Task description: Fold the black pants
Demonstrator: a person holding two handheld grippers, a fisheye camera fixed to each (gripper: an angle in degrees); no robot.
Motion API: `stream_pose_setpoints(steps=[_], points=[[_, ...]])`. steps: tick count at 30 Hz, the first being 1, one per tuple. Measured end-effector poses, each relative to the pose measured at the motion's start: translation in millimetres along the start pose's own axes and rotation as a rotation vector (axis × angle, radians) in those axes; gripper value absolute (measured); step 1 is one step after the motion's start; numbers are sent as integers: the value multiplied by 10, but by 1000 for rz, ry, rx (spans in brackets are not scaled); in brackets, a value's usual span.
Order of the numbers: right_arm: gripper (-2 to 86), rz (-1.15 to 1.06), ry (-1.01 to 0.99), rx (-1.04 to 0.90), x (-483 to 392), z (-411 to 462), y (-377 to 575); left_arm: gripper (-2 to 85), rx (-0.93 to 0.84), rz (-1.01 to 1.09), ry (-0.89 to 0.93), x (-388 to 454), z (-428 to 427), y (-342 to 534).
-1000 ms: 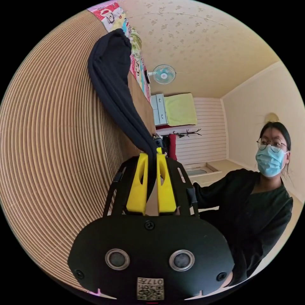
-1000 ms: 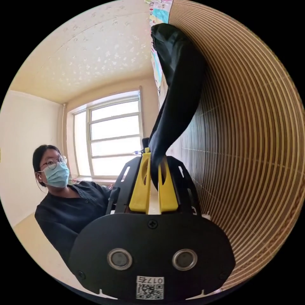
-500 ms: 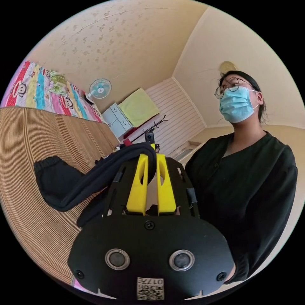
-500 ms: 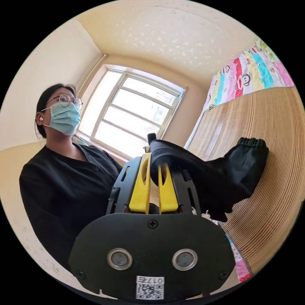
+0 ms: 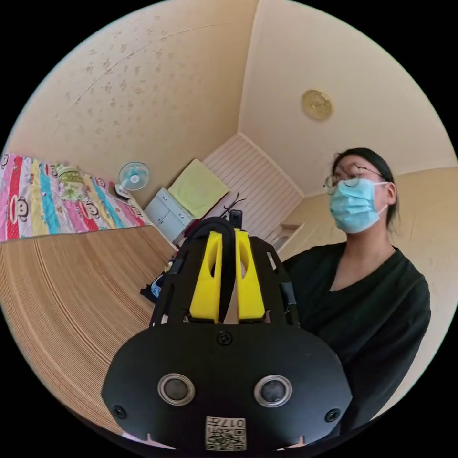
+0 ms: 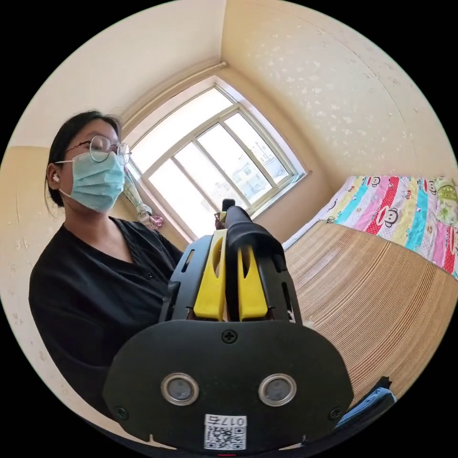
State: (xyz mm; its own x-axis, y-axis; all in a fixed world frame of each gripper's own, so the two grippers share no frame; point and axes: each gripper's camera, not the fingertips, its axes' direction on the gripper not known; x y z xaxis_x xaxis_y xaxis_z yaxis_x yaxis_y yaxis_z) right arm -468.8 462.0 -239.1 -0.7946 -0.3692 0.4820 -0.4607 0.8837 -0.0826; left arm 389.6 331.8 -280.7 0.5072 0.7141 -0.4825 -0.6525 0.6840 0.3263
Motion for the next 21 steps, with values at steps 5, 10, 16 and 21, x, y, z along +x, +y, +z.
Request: stream_pose_setpoints(steps=[5,10,16,21], points=[[-1,221,420,-241,1481,857,-133,50,-228,-184,-328,-1214,600,-236],[1,360,516,-282,2480,1434,62,51,-275,-328,-459,-2105,852,-24],[10,409,527,-223,2774,1655,905,51,-249,-409,-399,-2319,1016,873],[29,718,548,-391,3263,2070,2249,63,-370,-707,-597,-2606,1202,1890]])
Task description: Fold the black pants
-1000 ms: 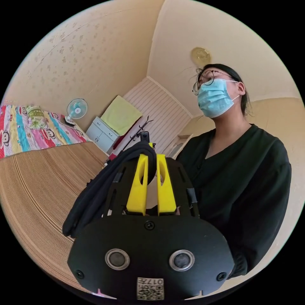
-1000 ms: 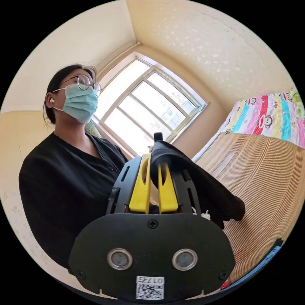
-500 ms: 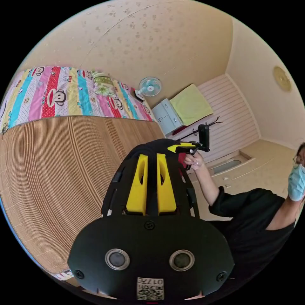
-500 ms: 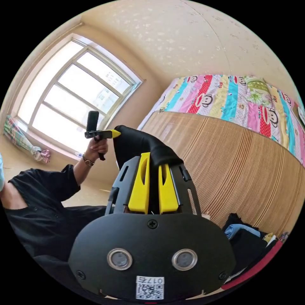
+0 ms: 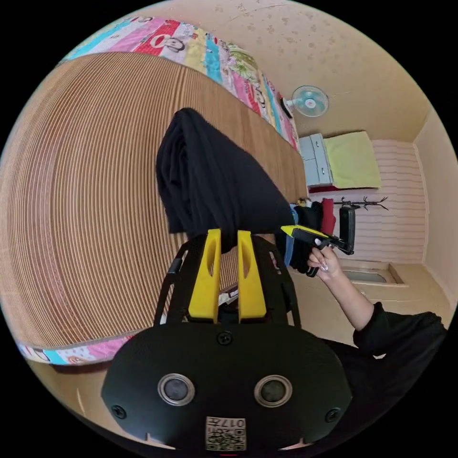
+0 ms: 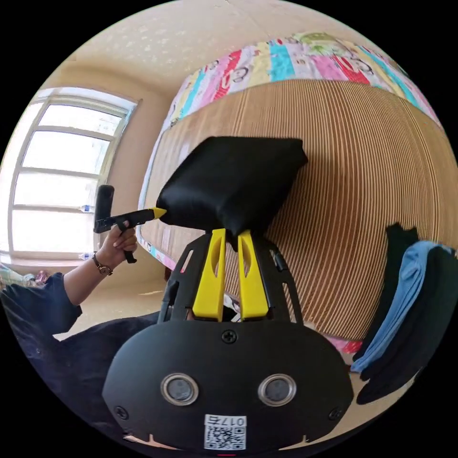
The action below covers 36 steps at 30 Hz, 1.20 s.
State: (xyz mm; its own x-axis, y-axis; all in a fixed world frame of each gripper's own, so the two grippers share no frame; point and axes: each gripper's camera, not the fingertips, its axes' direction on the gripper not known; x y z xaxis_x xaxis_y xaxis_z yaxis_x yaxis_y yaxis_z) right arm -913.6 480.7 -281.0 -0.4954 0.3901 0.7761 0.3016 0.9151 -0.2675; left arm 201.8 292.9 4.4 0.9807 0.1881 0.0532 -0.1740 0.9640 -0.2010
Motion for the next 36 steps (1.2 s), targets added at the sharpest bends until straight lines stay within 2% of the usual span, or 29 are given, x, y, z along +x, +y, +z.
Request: stream_pose_setpoints(steps=[2,3,5,9,15,18,20,22,23,25,28,34,36], points=[[40,115,20,-118,303,406,209,63,-45,-125,5,-274,185,190],[50,176,-22,-180,489,604,339,64,-57,-193,66,-432,251,297],[74,230,-96,-192,688,714,475,68,-16,-249,154,-578,221,407],[107,263,-174,-63,994,473,347,81,91,-274,252,-674,-41,260],[139,215,-295,180,1256,-131,-559,126,200,-89,263,-282,-459,-566],[146,194,-290,222,1310,-155,-1013,129,200,-11,248,-104,-410,-927],[153,177,-283,190,1346,44,-1240,132,180,16,165,-88,-246,-1040],[160,167,-246,84,1372,430,-1414,136,61,-14,-4,-202,188,-1074],[163,161,-225,18,1374,717,-1463,140,35,-24,-16,-252,303,-1055],[154,199,-232,95,1409,874,-1380,139,113,-27,167,-522,484,-831],[129,229,-325,197,1398,997,-1170,131,213,-161,326,-946,491,-489],[115,207,-337,104,715,1525,-1033,132,284,-241,233,-1672,-42,151],[113,144,-359,-1,196,1896,-1190,135,323,-294,189,-2032,-305,364]])
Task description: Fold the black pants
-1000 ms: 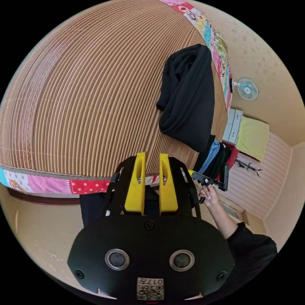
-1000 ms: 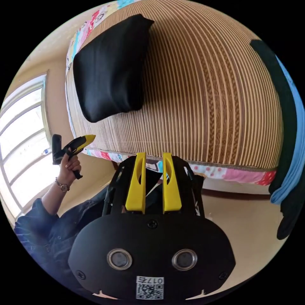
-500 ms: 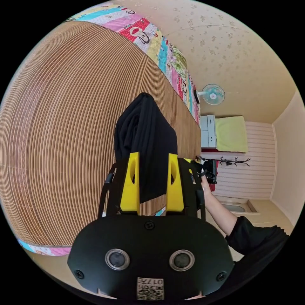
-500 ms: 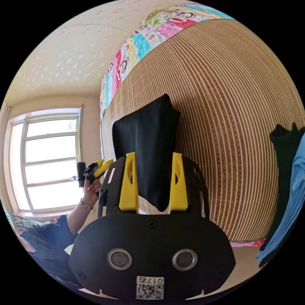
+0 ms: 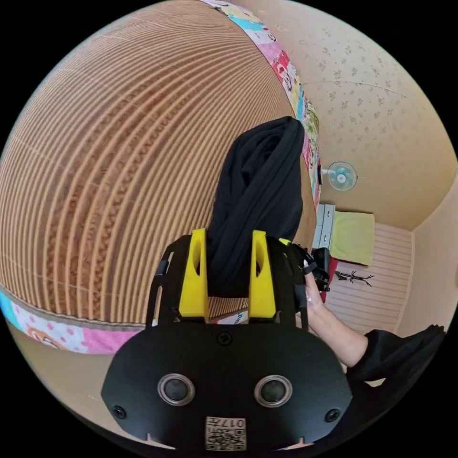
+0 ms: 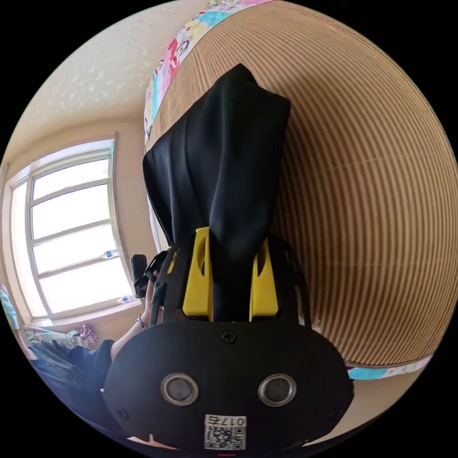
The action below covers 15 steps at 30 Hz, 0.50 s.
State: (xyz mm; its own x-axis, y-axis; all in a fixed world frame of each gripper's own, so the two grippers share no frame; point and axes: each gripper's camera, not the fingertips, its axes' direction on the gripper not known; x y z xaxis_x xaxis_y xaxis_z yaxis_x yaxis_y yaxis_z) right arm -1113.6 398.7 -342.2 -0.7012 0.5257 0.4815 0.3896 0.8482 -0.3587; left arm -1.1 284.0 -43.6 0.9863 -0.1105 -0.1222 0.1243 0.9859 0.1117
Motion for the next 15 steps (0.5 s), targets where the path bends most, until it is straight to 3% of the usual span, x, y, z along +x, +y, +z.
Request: stream_pose_setpoints(steps=[5,10,13,15], points=[[111,-98,12,-233,-987,1360,-265,140,142,-68,-185,-777,-1061,-89],[117,-77,-41,-348,-2005,2658,-489,139,423,-178,-425,-1190,-2214,2],[122,-143,32,-387,-2717,3238,-563,125,546,-184,-398,-1286,-2433,224],[125,-220,107,-412,-3139,3509,-577,124,502,-164,-388,-1346,-2311,262]])
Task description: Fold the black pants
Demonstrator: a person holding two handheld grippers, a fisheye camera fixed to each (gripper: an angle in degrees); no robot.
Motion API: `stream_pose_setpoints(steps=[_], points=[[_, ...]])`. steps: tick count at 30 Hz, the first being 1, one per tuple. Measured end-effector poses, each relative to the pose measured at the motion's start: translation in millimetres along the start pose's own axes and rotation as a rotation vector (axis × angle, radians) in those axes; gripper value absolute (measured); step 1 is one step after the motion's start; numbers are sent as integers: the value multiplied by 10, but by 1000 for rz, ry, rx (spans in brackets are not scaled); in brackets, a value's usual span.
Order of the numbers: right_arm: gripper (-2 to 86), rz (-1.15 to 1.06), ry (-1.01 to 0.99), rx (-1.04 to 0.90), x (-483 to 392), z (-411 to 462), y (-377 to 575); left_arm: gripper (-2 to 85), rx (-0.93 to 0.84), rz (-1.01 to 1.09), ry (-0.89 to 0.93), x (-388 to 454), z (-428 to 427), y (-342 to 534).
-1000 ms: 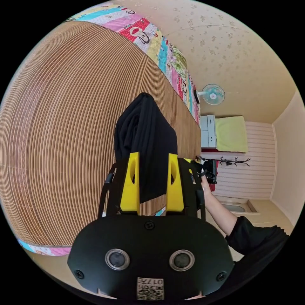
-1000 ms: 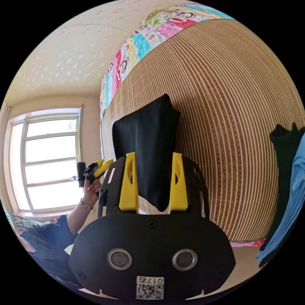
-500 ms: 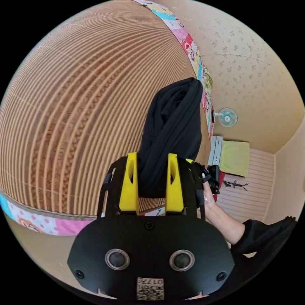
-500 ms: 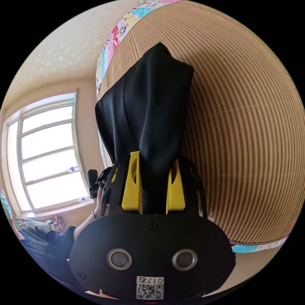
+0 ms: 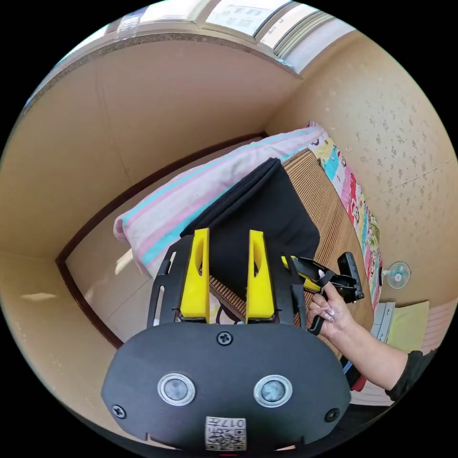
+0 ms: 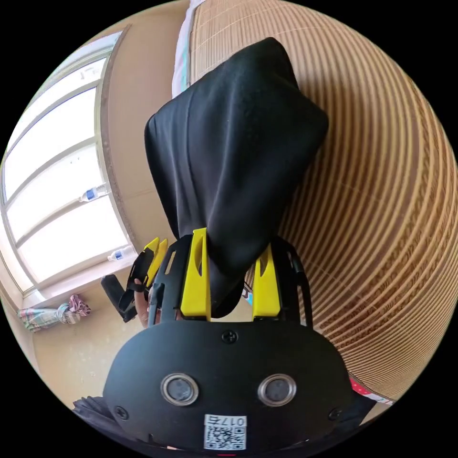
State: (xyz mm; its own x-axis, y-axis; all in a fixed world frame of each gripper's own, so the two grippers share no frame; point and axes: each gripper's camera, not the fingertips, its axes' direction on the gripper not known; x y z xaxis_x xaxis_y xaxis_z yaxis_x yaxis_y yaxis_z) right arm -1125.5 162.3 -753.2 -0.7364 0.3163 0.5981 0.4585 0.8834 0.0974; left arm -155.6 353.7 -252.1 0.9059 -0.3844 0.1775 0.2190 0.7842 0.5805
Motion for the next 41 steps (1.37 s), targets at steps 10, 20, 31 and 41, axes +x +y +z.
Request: stream_pose_setpoints(steps=[10,20,31,41], points=[[109,-31,190,-58,333,-545,912,89,2,-260,29,99,585,1398],[46,434,584,67,692,-2787,3612,6,-289,456,203,2150,954,2791],[13,612,663,828,-1027,-4054,6342,-3,89,1011,554,3889,-9,3782],[6,906,422,1139,-742,-3894,7820,-3,166,967,724,4284,-5,4913]])
